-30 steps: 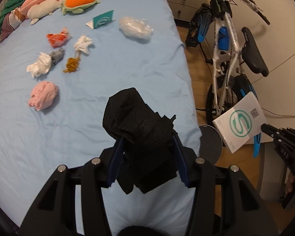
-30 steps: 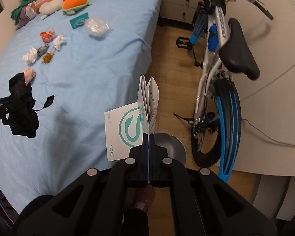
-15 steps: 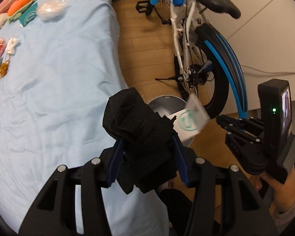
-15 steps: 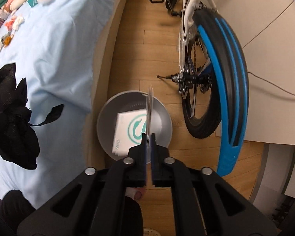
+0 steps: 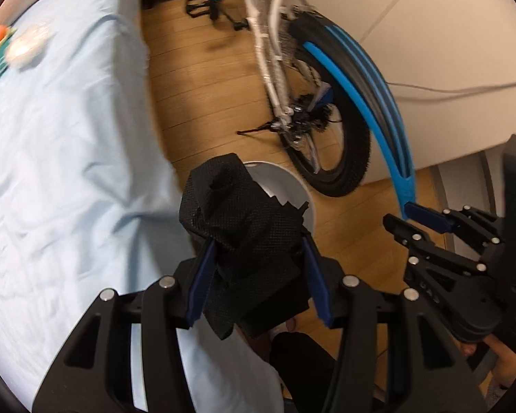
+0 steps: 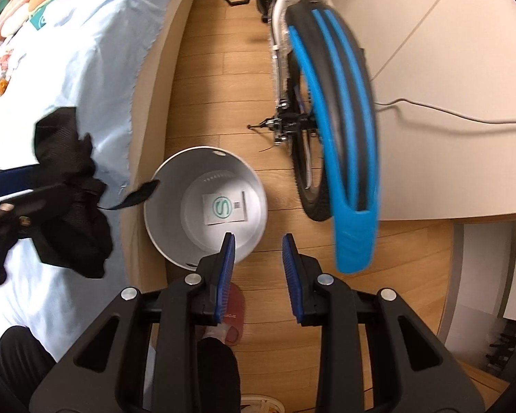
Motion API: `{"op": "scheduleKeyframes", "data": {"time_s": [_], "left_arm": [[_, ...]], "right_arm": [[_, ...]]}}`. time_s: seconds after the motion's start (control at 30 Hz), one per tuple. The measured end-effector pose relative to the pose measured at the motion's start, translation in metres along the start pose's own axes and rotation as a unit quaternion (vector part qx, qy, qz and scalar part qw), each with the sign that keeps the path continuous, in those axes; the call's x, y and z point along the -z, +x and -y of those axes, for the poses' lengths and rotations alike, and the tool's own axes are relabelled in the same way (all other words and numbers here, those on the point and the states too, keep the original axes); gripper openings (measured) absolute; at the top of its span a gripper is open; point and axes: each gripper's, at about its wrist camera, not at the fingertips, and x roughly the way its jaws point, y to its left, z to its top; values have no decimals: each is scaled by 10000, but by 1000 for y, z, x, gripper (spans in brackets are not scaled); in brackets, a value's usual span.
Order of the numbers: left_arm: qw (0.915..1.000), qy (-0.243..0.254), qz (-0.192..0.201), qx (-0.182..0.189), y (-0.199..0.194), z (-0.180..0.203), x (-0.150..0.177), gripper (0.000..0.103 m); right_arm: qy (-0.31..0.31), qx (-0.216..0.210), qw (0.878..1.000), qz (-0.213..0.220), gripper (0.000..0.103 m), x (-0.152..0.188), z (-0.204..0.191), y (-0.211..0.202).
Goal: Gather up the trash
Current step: 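Drop the black cloth into the silver bin with left tool while right tool drops booklet, then move both open tools back over the bed toward the remaining trash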
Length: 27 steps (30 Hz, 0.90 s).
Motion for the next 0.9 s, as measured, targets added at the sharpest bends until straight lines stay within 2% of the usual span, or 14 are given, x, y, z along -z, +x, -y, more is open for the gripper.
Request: {"op": "scheduleKeyframes", "data": {"time_s": [0.07,0.1,0.17,0.27,0.47,0.53,0.6,0.77,0.9], "left_arm": [[9998,131,-94,118,11,8,-3,59],[9996,201,-169,92,16,11,-5,62],[9990,350,-259,-77,22,20,-8,73],[9983,449,-291,-224,21,27,-7,73],[9983,306,-262,-411,-2,24,-5,73],[9982,224,-182,-529,-18,21,-3,73],[9977,98,-110,-667,-34,16,-5,73],[9940,-381,140,-1017,-84,0,-5,73],[9879,-908,309,-1220,-123,-17,3,73]], "right_arm": [[50,69,10000,7,27,1,5,-4],[67,113,9999,11,27,3,8,-6],[97,164,9998,25,27,4,12,-12],[106,199,9997,32,27,4,20,-21],[30,76,9998,175,27,-2,23,-46],[-54,-14,9995,305,33,-7,21,-61],[-187,-123,9986,485,51,-14,17,-79],[-712,-453,9931,816,53,-36,-5,-122],[-1201,-764,9848,990,53,-58,-32,-152]]}}
